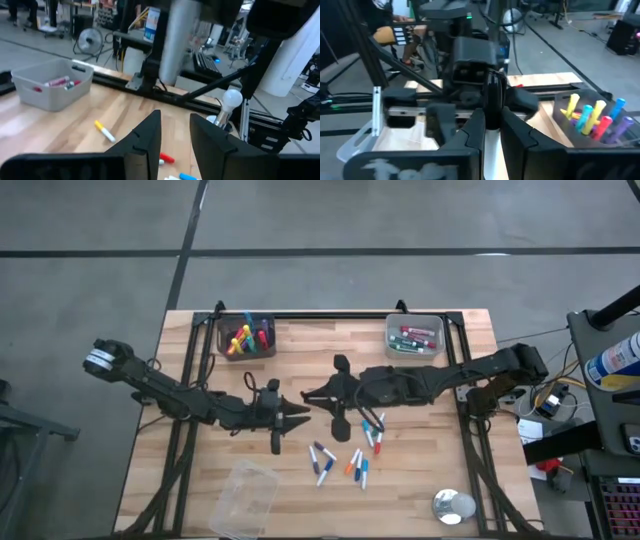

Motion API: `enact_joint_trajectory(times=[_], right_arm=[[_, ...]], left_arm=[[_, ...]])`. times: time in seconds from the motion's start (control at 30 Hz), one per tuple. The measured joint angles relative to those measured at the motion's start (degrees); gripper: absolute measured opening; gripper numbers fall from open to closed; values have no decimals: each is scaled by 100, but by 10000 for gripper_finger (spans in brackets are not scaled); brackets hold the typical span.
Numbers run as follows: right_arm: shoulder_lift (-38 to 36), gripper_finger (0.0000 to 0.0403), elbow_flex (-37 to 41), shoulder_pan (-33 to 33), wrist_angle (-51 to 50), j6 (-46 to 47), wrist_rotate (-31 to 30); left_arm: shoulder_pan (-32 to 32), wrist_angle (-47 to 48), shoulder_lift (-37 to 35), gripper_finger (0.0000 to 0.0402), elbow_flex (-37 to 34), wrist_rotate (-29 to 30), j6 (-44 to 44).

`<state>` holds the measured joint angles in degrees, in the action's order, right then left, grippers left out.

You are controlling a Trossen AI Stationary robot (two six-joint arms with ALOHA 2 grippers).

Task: Pick & Place Markers
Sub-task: Put the black and white highlighter pen into the transparent bin

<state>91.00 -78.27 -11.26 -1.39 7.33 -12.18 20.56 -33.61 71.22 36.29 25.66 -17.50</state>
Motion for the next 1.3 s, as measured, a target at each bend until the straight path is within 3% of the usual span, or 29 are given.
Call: enact_joint_trajectory(times=[0.4,0.6,0.9,1.17,1.3], right_arm=[[247,34,40,-89,473,9,17],[436,34,42,-83,814,-122,4],[409,34,39,-85,790,-104,1],[398,36,27,-84,630,-48,6],[320,64,10,-118,305,-216,22]], left_arm=[[-20,-1084,0,106,0,-5,730],[-20,-1062,0,96,0,-17,730],[20,-937,0,38,3,-25,719],[20,-798,-5,40,4,-29,646],[28,-455,-28,39,11,-254,211]])
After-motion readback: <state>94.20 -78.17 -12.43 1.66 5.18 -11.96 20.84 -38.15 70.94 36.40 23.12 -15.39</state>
